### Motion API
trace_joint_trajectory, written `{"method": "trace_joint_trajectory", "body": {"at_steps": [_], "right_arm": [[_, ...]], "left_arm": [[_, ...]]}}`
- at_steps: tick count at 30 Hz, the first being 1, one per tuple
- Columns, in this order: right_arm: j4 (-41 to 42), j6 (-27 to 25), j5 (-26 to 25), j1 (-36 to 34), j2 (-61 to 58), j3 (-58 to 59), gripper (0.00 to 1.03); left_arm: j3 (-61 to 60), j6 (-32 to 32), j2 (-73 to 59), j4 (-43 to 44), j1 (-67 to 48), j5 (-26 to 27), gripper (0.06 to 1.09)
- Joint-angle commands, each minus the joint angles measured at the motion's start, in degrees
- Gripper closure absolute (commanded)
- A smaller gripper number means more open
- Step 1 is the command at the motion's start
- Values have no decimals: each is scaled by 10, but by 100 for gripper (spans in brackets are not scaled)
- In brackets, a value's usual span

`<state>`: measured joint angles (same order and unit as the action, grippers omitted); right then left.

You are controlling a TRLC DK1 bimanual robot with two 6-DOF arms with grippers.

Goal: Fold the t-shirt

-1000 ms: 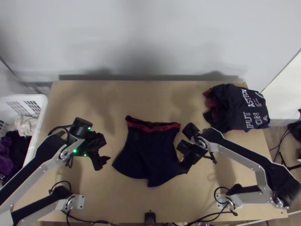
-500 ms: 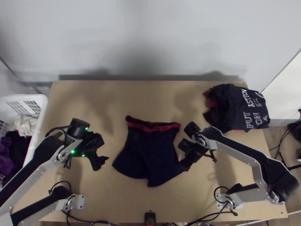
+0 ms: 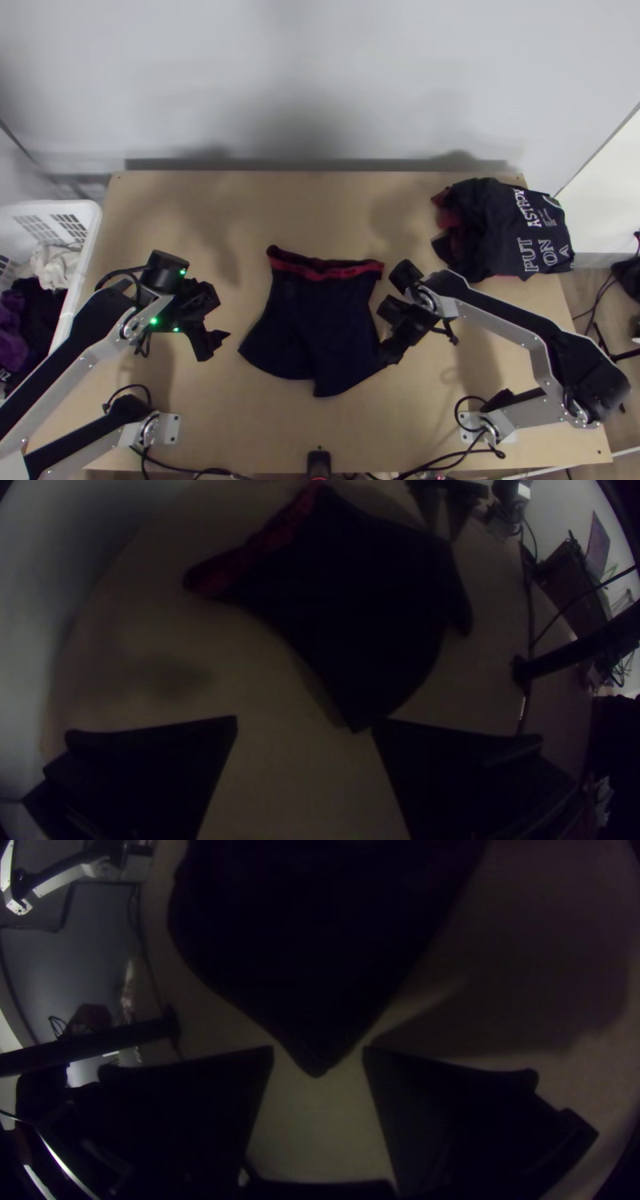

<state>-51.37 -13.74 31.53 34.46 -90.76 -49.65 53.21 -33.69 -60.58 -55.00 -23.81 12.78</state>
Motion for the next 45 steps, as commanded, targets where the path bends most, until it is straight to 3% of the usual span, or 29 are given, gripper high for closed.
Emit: {"method": "trace_joint_trajectory", "body": {"at_steps": [1, 7, 11, 21, 27, 36, 45], "right_arm": [[13, 7, -1, 7, -10, -1, 40], [20, 15, -1, 21, -12, 0, 41], [25, 15, -1, 25, -16, 0, 49], [51, 14, -1, 31, -21, 15, 100], [32, 13, -1, 31, -4, 14, 100], [-77, -33, -1, -27, 88, 29, 100], [-140, -46, -2, -19, 125, 51, 100]], "left_arm": [[-1, -8, -1, 1, 9, 0, 10], [-3, -8, 0, 1, 10, 0, 10], [-5, -8, 0, 1, 10, 0, 10], [-10, -15, 4, 1, 14, 0, 10], [-7, -15, 6, 1, 16, -1, 10], [-6, -16, 9, 0, 13, -1, 10], [5, -17, 10, -11, 8, -1, 10]]}}
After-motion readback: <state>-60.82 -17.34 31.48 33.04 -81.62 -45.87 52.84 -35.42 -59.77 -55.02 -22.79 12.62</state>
